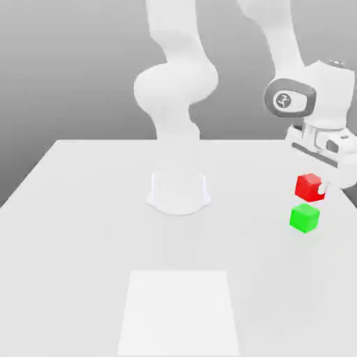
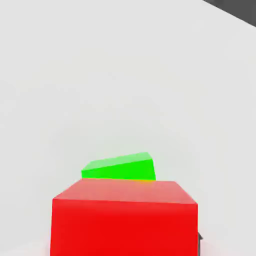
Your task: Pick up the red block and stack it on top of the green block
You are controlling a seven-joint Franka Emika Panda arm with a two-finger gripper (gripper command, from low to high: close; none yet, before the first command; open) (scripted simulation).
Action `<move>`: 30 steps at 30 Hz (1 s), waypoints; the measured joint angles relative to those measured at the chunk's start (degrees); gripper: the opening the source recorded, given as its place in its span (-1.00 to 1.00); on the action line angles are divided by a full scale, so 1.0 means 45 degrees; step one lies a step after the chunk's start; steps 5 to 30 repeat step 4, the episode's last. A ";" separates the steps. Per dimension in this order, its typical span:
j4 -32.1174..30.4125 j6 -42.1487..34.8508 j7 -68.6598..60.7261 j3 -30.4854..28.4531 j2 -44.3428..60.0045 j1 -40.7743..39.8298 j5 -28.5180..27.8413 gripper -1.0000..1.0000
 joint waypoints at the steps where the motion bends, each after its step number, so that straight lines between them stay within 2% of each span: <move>1: 0.0018 0.0437 0.0434 -0.0186 0.0482 -0.0006 -0.0621 -1.00; 2: 0.0027 0.0656 0.0657 -0.0268 0.0724 0.0007 -0.0940 1.00; 30: 0.0027 0.0656 0.0658 -0.0268 0.0724 0.0020 -0.0940 1.00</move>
